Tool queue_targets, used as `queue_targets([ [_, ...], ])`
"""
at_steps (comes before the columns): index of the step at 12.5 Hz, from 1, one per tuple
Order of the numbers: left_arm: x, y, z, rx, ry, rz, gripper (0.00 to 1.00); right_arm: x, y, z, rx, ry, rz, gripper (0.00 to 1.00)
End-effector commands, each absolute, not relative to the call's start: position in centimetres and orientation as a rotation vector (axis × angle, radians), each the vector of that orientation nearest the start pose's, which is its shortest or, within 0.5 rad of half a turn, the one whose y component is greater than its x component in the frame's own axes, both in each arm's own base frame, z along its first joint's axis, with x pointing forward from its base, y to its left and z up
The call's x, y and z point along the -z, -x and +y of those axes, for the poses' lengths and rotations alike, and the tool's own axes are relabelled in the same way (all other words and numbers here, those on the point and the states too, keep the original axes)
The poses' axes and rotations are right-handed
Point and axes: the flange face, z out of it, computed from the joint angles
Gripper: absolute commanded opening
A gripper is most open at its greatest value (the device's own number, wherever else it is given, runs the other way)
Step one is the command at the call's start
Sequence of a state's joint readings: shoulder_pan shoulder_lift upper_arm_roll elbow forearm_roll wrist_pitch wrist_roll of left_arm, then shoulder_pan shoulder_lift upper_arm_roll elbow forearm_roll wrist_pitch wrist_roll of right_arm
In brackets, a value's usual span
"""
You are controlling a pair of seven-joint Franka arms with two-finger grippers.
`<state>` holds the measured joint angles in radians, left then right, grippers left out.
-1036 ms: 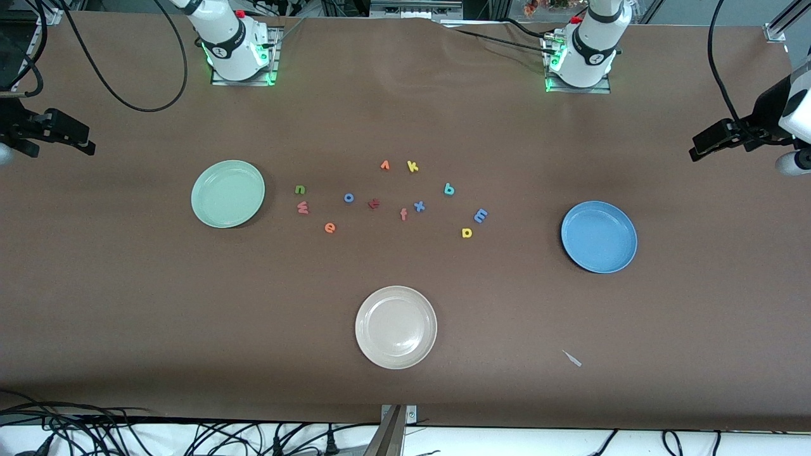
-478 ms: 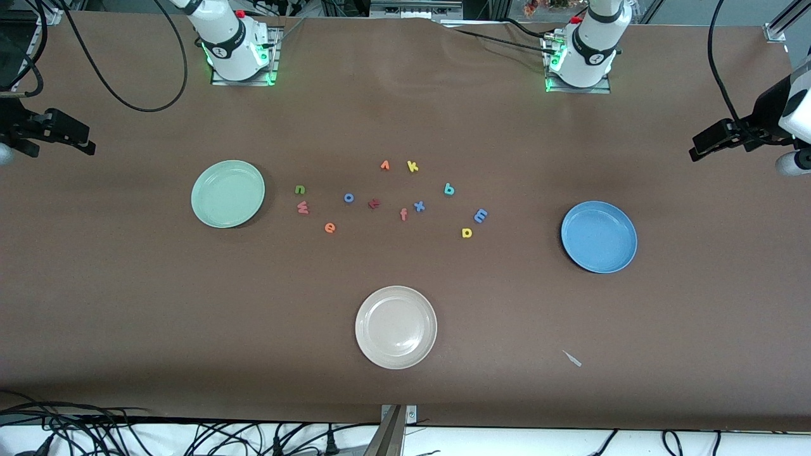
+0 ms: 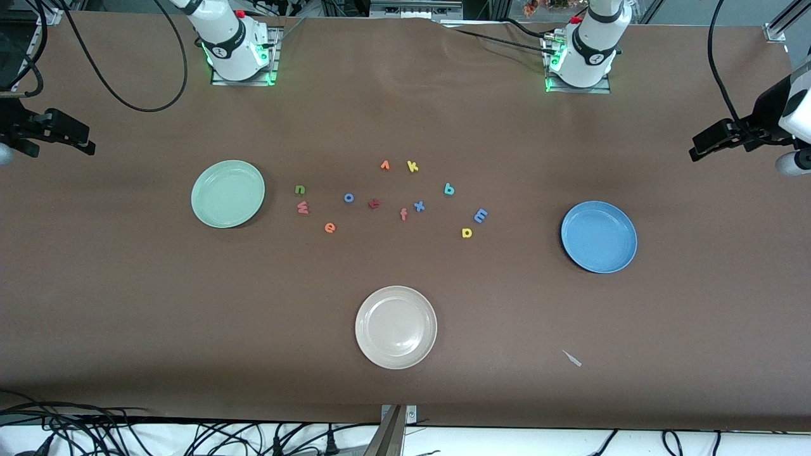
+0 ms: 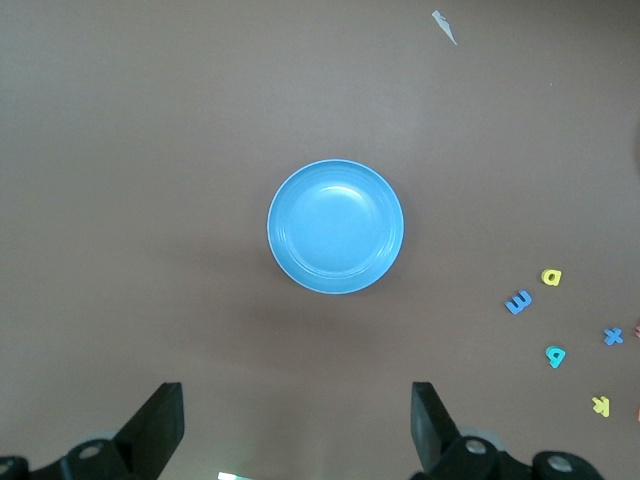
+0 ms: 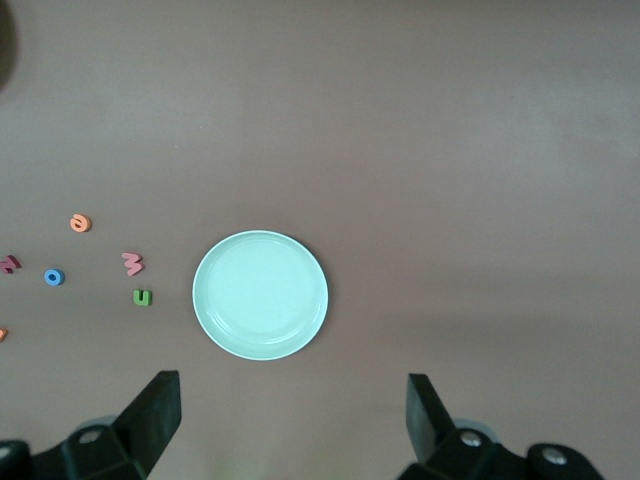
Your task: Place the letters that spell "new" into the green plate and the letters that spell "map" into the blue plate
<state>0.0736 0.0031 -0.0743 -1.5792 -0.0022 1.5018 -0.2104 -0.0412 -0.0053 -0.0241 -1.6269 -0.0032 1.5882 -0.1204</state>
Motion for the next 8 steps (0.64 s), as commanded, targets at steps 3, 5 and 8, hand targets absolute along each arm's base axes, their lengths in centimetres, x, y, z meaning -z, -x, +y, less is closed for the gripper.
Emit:
queue_targets([
  [3,-61.6,-54.7,0.0,-0.123,3.099,-0.299,1.0,-60.3,-55.0,-3.7,-0.062,3.136,-0.087,1.0],
  [5,-61.5,-54.8,0.0,-0.116,3.099,-0.301,1.0,-60.1,-54.7,-3.7,-0.112,3.131,-0.087,1.0],
  [8,-58.3,-57.3,-1.1,-0.157,3.134,-0.297,1.0,-59.7,-54.8,-2.1,-0.131,3.127,-0.117,1.0],
])
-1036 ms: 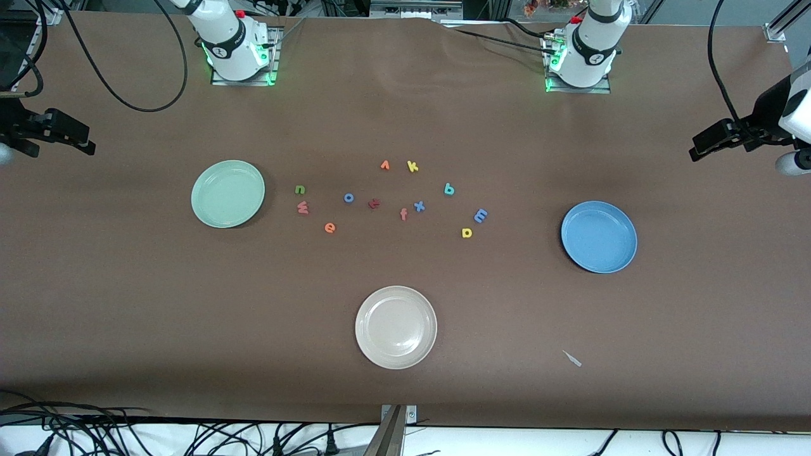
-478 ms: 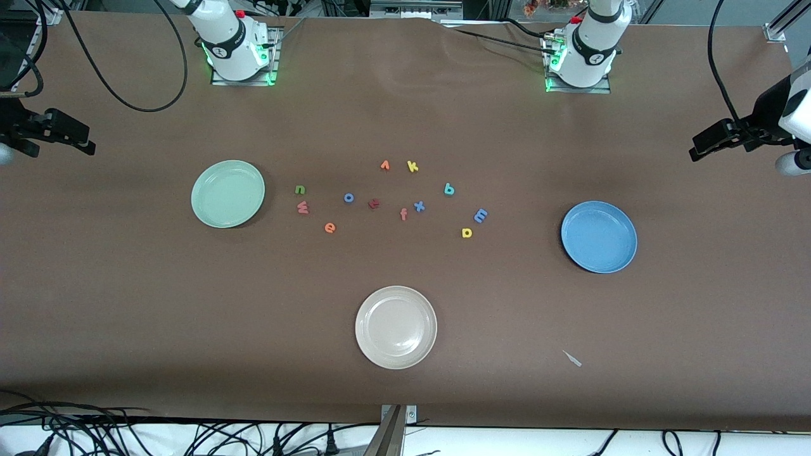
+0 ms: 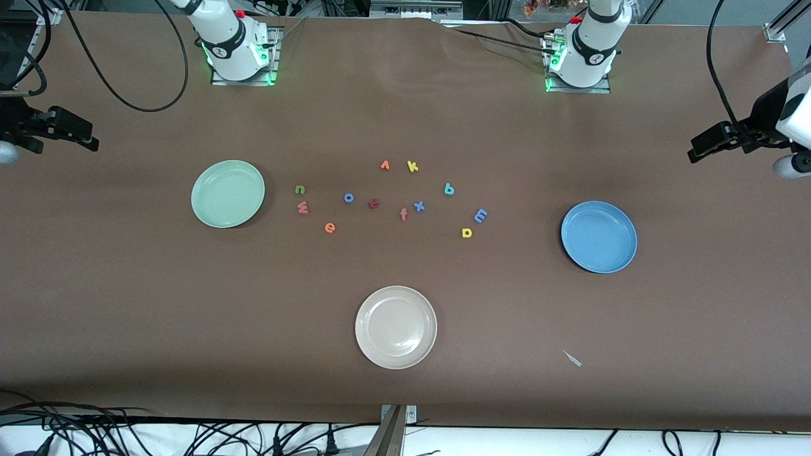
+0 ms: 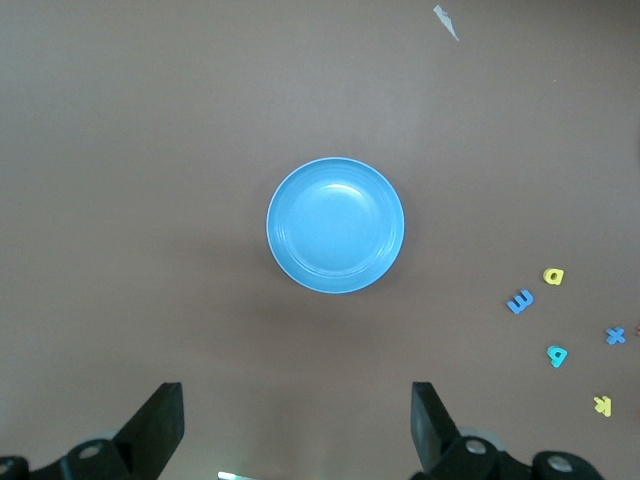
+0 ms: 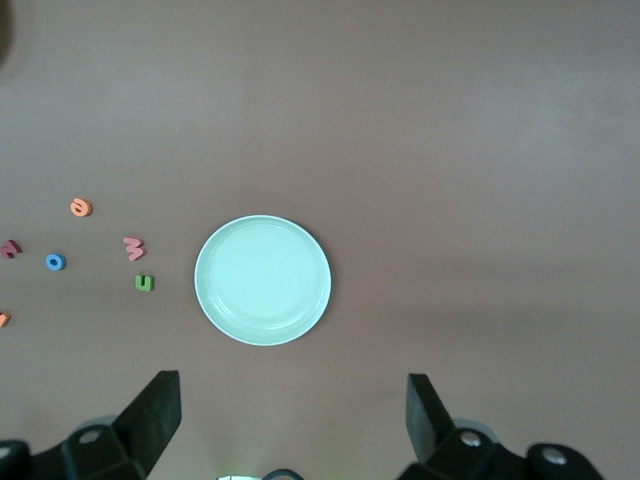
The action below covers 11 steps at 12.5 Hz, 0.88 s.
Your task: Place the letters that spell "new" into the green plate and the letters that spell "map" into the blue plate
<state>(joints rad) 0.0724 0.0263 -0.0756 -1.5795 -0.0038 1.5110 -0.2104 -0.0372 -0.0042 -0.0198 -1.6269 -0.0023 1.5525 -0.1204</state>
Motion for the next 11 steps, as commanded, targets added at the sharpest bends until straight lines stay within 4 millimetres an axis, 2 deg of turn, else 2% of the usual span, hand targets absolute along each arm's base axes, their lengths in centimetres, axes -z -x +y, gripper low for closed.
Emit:
queue_targets([
  [1,-56.6,-58.4,-1.6,-0.169,3.135,-0.281,1.0,-58.8,-55.2,-0.6,-0.16,3.123,-0.16,1.0],
  [2,-52.4,-60.0,-2.3,-0.276,3.125,-0.257,1.0,-57.6,-55.5,1.1,-0.196,3.118,-0.191,1.0],
  [3,-49.1,-60.9,-3.9,-0.358,3.102,-0.213,1.0,-55.7,-56.2,2.1,-0.249,3.102,-0.213,1.0],
  [4,-48.5,-61.0,-6.2,-0.368,3.101,-0.156,1.0,-53.9,-56.8,4.0,-0.296,3.08,-0.257,1.0],
  [5,-46.6,-61.4,-8.2,-0.417,3.105,-0.109,1.0,-51.7,-57.5,6.0,-0.348,3.066,-0.303,1.0],
  [6,-45.1,-61.4,-11.5,-0.451,3.103,-0.036,1.0,-49.3,-58.1,8.2,-0.392,3.06,-0.355,1.0],
  [7,-42.7,-61.2,-14.8,-0.512,3.105,0.031,1.0,-46.8,-58.6,10.1,-0.413,3.059,-0.393,1.0],
  [8,-41.6,-61.5,-17.2,-0.476,3.138,0.067,1.0,-44.4,-58.9,11.5,-0.396,3.068,-0.388,1.0],
  [11,-36.9,-60.9,-24.1,-0.484,3.21,0.149,1.0,-36.9,-56.6,15.6,-0.326,3.107,-0.278,1.0],
])
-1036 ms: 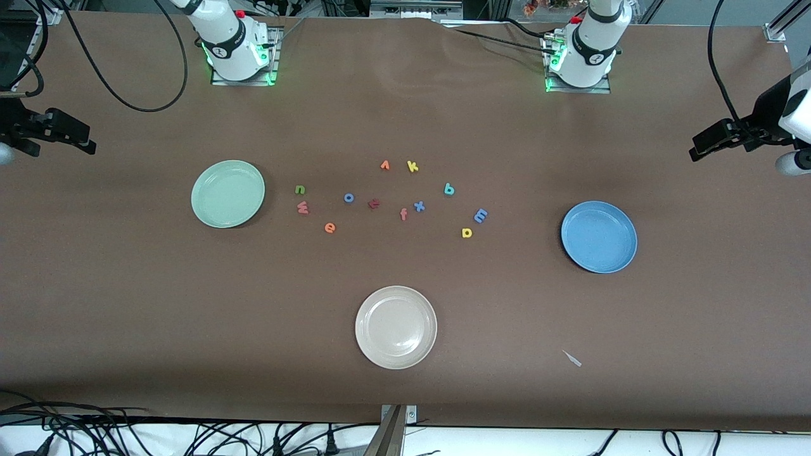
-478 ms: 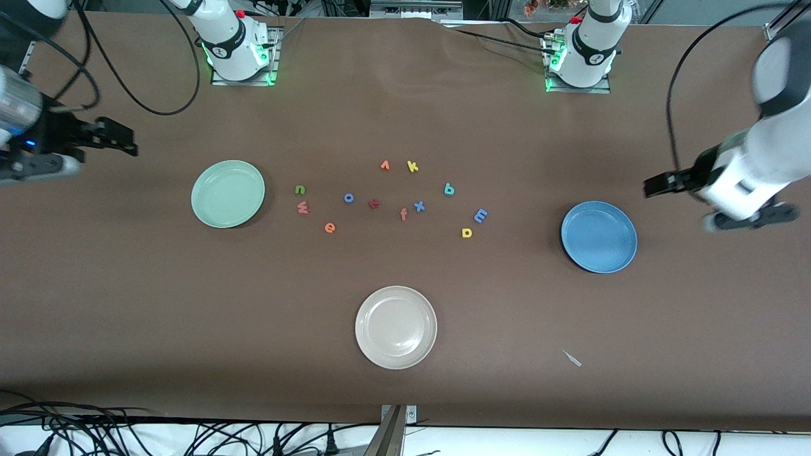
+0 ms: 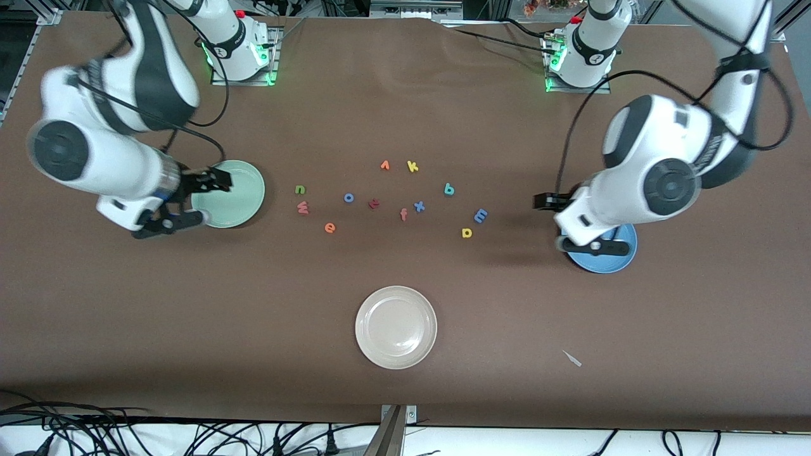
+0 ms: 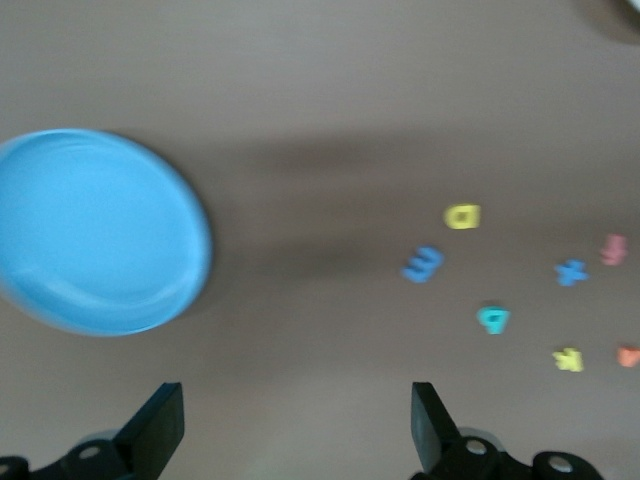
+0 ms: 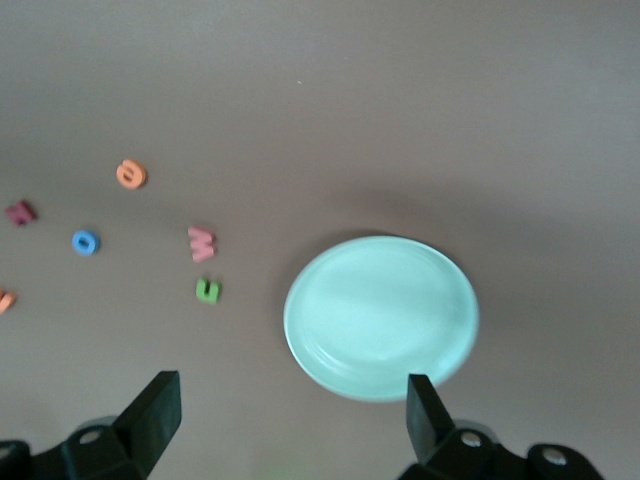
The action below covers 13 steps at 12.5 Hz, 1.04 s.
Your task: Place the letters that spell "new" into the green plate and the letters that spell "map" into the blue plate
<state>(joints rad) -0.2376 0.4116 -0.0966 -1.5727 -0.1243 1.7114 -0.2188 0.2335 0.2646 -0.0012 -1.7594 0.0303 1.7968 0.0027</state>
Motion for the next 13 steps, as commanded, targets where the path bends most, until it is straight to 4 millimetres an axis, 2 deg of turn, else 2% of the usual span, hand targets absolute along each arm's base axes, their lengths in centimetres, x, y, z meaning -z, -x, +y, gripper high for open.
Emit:
queue_targets([
  [1,-34.6,-60.8,-26.4,-0.457,3.212,0.134,1.0,-34.8,-55.2,17.0,-0.327,3.111,-0.251,1.0],
  [3,-31.0,-60.1,-30.4,-0.395,3.212,0.07,1.0,-31.2,-52.6,19.8,-0.288,3.125,-0.151,0.99],
  [5,-27.9,-59.5,-32.5,-0.381,3.197,0.003,1.0,-27.8,-51.0,20.8,-0.135,3.109,-0.165,0.99],
  [6,-26.7,-59.1,-32.9,-0.358,3.198,-0.039,1.0,-25.9,-50.1,21.3,-0.047,3.093,-0.174,0.98],
  [7,-25.3,-58.3,-33.3,-0.318,3.207,-0.056,1.0,-24.5,-49.7,21.7,-0.038,3.089,-0.185,0.95],
  [9,-23.0,-57.4,-34.3,-0.227,3.231,-0.116,1.0,-23.1,-49.6,22.1,-0.037,3.085,-0.189,0.92],
  [10,-21.6,-57.0,-35.0,-0.207,3.221,-0.112,1.0,-22.4,-49.4,23.0,-0.012,3.077,-0.206,0.9],
  [12,-20.3,-56.8,-35.6,-0.17,3.166,-0.055,1.0,-20.7,-49.3,23.2,0.01,3.068,-0.199,0.86],
  [13,-19.8,-56.8,-35.7,-0.152,3.169,-0.048,0.97,-19.8,-48.9,23.1,0.023,3.065,-0.196,0.84],
])
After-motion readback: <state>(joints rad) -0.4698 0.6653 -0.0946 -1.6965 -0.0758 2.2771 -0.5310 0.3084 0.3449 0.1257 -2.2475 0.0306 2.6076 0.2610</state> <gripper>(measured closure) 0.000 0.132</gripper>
